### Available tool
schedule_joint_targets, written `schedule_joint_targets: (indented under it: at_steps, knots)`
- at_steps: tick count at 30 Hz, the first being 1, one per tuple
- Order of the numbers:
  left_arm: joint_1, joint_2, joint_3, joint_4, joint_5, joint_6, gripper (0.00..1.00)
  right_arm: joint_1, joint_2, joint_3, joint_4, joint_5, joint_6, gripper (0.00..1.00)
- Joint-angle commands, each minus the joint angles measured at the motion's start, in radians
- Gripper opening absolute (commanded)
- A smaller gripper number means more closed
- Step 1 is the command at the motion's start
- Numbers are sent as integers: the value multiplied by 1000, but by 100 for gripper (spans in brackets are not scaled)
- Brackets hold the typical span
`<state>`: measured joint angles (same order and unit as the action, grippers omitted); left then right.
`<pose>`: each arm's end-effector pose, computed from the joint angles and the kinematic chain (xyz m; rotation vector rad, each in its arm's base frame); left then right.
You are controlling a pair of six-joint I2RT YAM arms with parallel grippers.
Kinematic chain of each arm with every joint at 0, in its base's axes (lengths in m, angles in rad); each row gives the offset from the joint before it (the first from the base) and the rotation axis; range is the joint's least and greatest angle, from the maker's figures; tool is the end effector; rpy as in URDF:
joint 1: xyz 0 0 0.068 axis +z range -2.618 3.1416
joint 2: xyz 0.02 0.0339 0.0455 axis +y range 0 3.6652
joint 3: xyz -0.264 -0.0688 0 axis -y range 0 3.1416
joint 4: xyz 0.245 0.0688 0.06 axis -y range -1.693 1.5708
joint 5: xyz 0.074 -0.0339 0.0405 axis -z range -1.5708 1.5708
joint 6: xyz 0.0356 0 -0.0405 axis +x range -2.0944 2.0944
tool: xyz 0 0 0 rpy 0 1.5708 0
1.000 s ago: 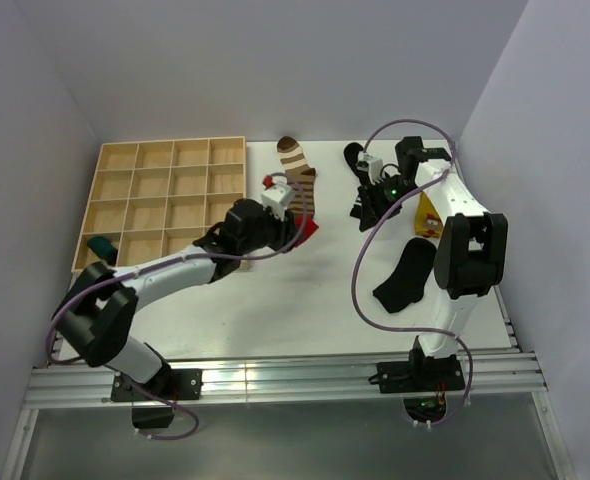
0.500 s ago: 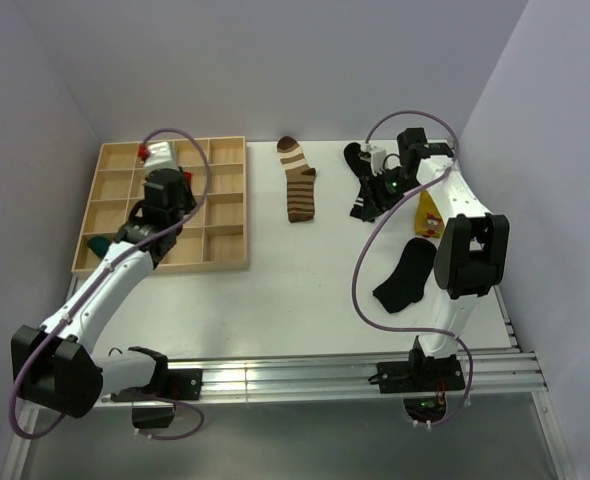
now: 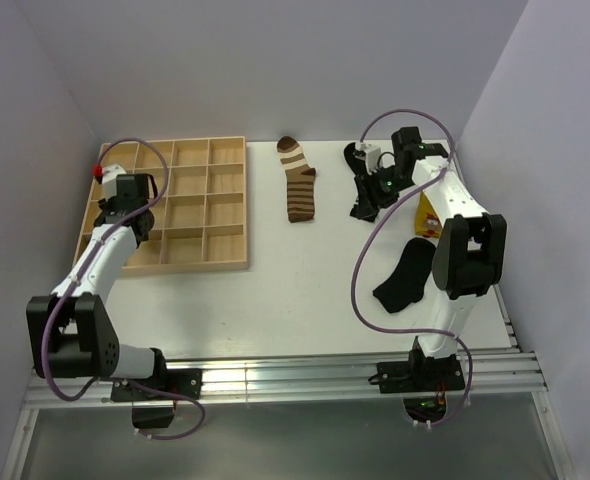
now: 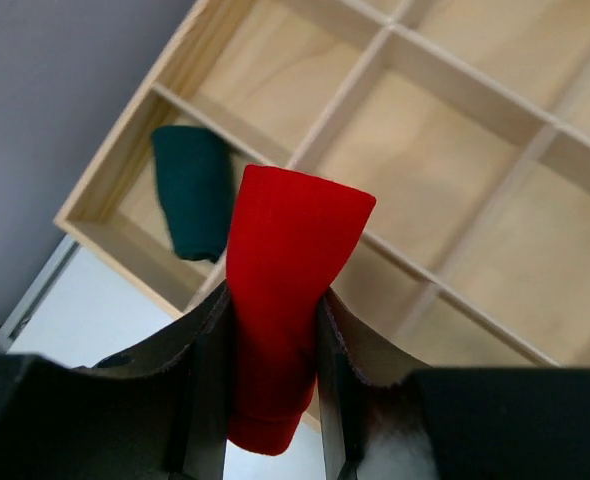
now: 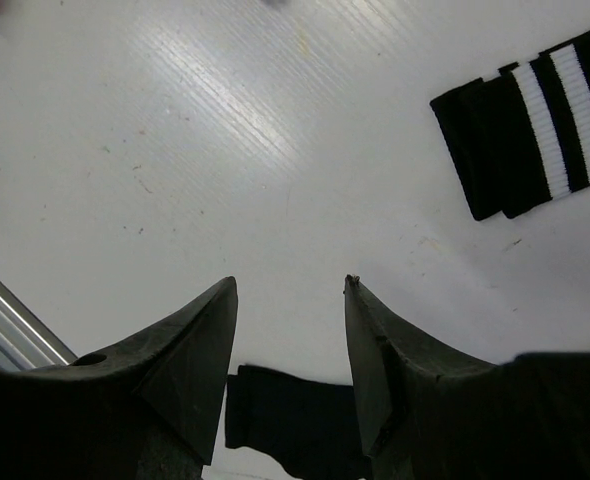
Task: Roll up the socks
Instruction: Place the sock in the storage box.
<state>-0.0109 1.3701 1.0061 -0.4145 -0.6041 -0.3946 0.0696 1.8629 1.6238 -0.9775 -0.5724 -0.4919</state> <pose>0.2914 0.0170 0.2685 -0.7046 2.1161 0.4887 0.3820 0.0460 0.2691 -0.8542 2.4668 0.6523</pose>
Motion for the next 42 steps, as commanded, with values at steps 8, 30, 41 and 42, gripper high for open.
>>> schedule_joint_targets:
  at_steps: [8, 30, 41, 42]
  knots:
    - [172, 185, 170, 54, -39, 60, 0, 2, 25, -21, 54, -33, -17, 54]
    - [226, 615, 490, -7, -76, 89, 0, 6, 64, -71, 92, -55, -22, 54]
    - [226, 664, 470, -24, 88, 60, 0, 6, 56, -122, 128, -55, -22, 54]
    - [229, 664, 468, -26, 130, 53, 0, 7, 53, -125, 132, -55, -19, 54]
